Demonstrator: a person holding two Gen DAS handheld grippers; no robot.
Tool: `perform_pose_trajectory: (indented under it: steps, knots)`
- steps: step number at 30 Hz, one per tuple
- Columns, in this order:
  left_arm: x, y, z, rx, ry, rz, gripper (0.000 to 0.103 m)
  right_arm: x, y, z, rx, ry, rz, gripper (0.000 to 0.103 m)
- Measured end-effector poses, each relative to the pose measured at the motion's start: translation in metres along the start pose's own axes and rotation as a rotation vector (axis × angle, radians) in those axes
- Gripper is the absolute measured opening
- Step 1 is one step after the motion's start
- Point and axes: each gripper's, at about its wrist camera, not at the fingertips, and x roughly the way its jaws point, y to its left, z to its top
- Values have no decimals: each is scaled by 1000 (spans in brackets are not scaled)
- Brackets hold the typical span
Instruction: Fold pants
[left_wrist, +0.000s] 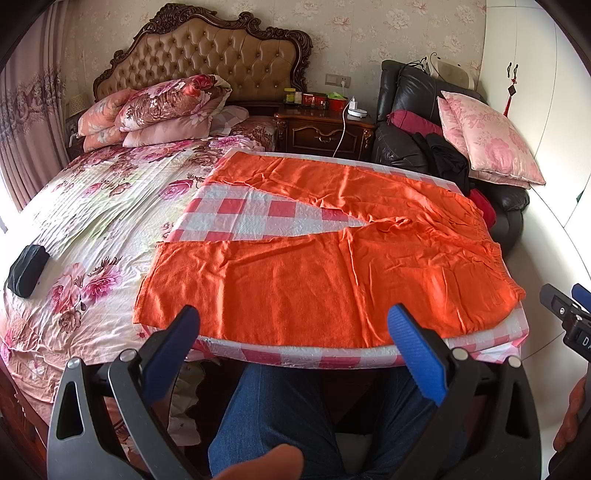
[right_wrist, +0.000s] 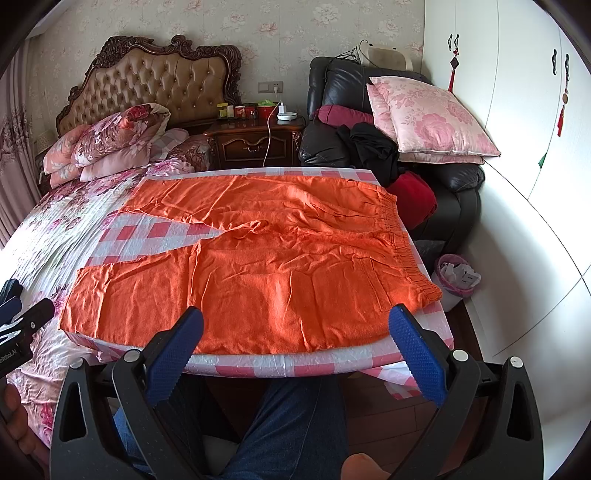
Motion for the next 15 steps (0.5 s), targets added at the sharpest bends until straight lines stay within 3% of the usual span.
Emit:
perform_pose_trajectory:
  steps: [15]
  knots:
    - [0,1,0,-1,1,-2,102,0,1,-1,0,1,0,97]
